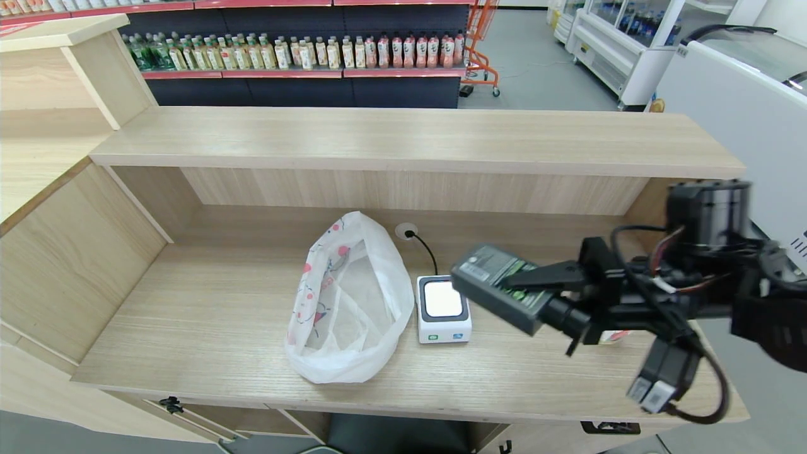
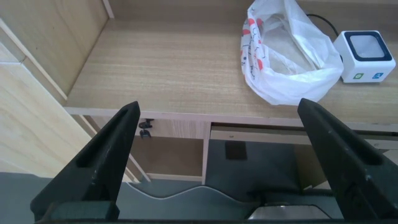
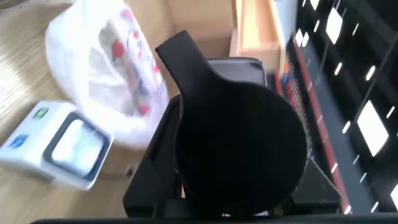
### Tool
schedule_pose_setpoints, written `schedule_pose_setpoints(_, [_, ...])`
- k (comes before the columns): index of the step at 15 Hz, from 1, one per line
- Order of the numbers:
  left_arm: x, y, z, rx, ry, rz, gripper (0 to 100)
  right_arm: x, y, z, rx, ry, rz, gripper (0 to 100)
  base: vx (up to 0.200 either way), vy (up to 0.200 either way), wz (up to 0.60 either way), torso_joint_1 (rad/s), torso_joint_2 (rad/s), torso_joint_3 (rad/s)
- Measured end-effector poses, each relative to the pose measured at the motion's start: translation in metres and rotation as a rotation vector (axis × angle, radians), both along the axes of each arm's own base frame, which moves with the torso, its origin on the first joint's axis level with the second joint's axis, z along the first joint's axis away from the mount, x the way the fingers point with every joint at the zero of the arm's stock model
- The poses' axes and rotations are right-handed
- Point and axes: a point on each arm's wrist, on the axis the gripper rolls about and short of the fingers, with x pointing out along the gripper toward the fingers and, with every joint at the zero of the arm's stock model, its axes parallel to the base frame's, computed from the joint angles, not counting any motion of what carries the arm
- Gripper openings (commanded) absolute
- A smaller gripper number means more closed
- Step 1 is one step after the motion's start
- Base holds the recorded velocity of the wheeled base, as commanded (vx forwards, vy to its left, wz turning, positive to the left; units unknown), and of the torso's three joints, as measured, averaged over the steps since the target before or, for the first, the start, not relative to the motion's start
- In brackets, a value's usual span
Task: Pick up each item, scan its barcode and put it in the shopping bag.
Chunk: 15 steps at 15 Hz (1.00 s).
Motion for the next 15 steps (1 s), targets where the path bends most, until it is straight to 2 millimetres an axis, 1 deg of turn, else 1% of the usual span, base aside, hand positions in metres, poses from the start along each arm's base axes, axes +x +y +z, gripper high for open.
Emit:
schedule_pose_setpoints(1, [0.000,0.000,0.000,0.000,0.000,0.000,100,-0.009,-0.021,0.009,0.021,0.079,-0.080,0,0.000,0.000,0.00,0.000,0.00,0.000])
schedule_pose_setpoints(2, [0.000,0.000,0.000,0.000,0.000,0.000,100,-0.022,-0.038,0.014,0.035,0.197,-0.122,0,0.000,0.000,0.00,0.000,0.00,0.000])
schedule_pose_setpoints(4, [0.000,0.000,0.000,0.000,0.000,0.000,100,-0.056,-0.067,0.019,0.081,0.558,-0.171,0,0.000,0.000,0.00,0.000,0.00,0.000])
schedule_pose_setpoints(5, [0.000,0.000,0.000,0.000,0.000,0.000,100,-0.069,-0.078,0.024,0.127,0.723,-0.208,0,0.000,0.000,0.00,0.000,0.00,0.000])
schedule_pose_setpoints(7, [0.000,0.000,0.000,0.000,0.000,0.000,100,-0.082,-0.090,0.030,0.210,0.960,-0.297,0,0.000,0.000,0.00,0.000,0.00,0.000])
schedule_pose_setpoints(9, [0.000,0.000,0.000,0.000,0.000,0.000,100,-0.088,-0.096,0.034,0.329,1.288,-0.422,0,0.000,0.000,0.00,0.000,0.00,0.000])
schedule_pose_setpoints(11, [0.000,0.000,0.000,0.000,0.000,0.000,100,-0.086,-0.099,0.039,0.510,1.606,-0.554,0,0.000,0.000,0.00,0.000,0.00,0.000])
schedule_pose_setpoints(12, [0.000,0.000,0.000,0.000,0.000,0.000,100,-0.081,-0.101,0.044,0.634,1.713,-0.608,0,0.000,0.000,0.00,0.000,0.00,0.000])
schedule_pose_setpoints(13, [0.000,0.000,0.000,0.000,0.000,0.000,100,-0.074,-0.102,0.049,0.804,1.812,-0.665,0,0.000,0.000,0.00,0.000,0.00,0.000])
schedule_pose_setpoints(15, [0.000,0.000,0.000,0.000,0.000,0.000,100,-0.055,-0.098,0.052,1.111,1.919,-0.721,0,0.000,0.000,0.00,0.000,0.00,0.000])
